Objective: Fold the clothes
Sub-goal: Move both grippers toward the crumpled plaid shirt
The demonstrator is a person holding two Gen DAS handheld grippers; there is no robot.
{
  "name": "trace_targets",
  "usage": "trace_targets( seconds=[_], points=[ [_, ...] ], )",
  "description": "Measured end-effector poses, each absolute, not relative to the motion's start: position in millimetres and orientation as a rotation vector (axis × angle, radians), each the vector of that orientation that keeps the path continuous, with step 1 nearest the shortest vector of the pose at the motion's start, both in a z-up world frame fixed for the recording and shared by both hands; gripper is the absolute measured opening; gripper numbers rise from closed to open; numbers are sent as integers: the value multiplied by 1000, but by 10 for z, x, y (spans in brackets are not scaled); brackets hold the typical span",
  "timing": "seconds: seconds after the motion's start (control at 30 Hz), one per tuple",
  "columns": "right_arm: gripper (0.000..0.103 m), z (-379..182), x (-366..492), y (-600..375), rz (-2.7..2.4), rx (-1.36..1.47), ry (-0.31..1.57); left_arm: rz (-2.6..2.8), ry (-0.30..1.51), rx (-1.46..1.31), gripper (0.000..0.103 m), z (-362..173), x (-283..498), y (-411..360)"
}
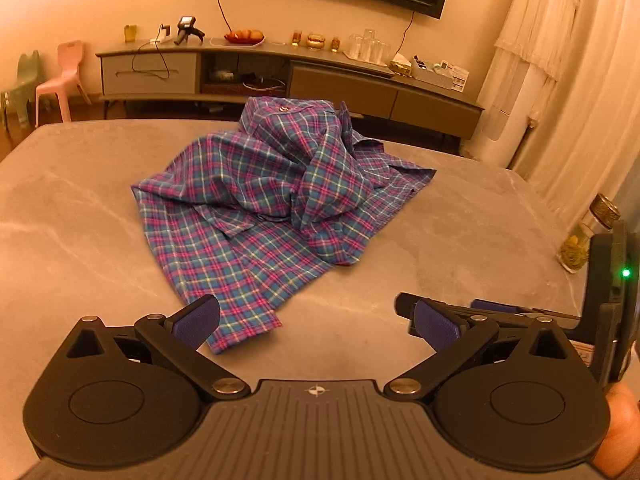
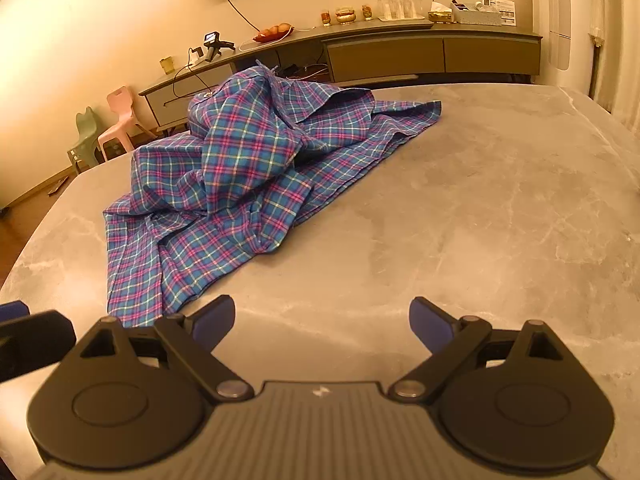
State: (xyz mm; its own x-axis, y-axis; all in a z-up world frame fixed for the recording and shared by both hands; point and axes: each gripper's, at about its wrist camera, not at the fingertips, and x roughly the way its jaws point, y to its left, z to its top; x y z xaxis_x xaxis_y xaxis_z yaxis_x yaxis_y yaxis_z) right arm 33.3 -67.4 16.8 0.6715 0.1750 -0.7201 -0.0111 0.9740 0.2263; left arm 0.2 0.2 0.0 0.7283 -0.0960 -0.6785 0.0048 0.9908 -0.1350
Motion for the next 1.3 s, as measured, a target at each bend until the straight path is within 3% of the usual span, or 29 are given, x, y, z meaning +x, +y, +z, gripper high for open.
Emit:
trace_targets(
  seconds=[0.23,1.3],
  points=[
    [97,192,321,-680,112,217,830,26,685,-38,102,-16,4,64],
    [97,206,234,-524,159,181,813,-13,748,-116,102,-71,65,407]
  ],
)
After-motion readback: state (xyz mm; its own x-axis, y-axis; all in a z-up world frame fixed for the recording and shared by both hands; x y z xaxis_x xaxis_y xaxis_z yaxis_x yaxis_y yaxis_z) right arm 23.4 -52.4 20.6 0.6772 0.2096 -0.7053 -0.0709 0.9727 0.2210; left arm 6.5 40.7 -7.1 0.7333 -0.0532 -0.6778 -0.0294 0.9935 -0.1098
